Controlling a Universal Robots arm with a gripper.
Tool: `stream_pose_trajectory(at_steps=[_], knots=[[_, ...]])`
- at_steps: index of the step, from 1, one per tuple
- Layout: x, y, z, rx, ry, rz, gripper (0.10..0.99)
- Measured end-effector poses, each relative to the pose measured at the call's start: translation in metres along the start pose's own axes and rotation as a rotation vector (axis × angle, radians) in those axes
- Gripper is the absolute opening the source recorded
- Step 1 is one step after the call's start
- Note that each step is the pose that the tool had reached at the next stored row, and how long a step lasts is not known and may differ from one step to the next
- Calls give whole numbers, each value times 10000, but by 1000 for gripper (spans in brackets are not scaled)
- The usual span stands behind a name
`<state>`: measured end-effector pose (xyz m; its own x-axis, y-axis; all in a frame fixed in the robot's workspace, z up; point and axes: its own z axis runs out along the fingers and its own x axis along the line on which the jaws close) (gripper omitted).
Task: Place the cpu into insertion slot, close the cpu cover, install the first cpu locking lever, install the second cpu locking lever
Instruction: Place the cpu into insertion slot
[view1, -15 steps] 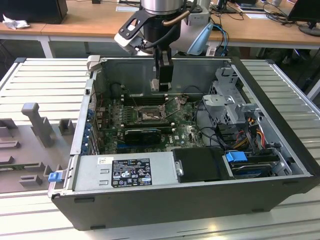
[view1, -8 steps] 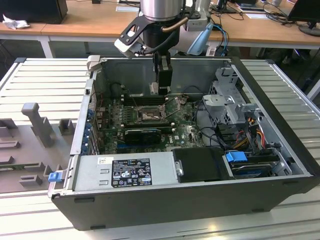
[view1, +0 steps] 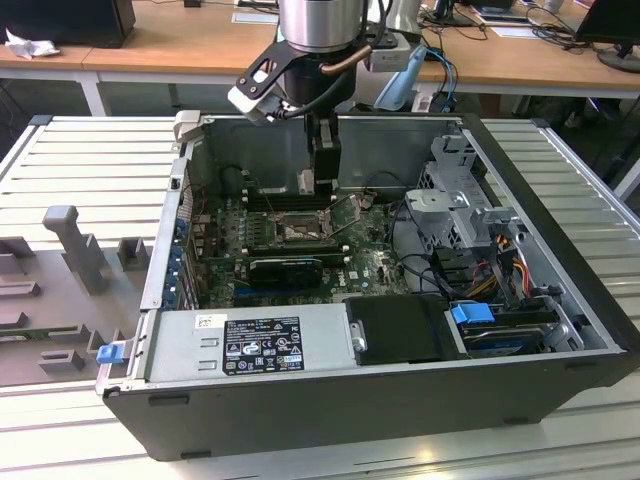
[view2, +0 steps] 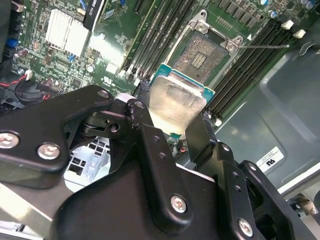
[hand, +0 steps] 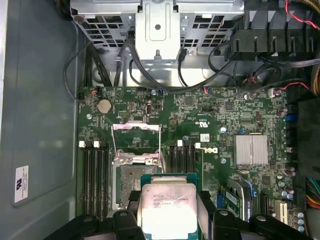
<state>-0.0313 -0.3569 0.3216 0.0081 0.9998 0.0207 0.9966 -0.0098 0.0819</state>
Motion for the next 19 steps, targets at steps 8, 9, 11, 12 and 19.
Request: stream_pose_trajectory(at_steps=[8,9,11,12,19], knots=[[-1,-6,38,0,1,0,529],[-1,-7,44,1,0,0,529],[-1,-9,53,0,1,0,529],[-1,-10,61,0,1,0,529],[-2,-15,96,1,0,0,529]])
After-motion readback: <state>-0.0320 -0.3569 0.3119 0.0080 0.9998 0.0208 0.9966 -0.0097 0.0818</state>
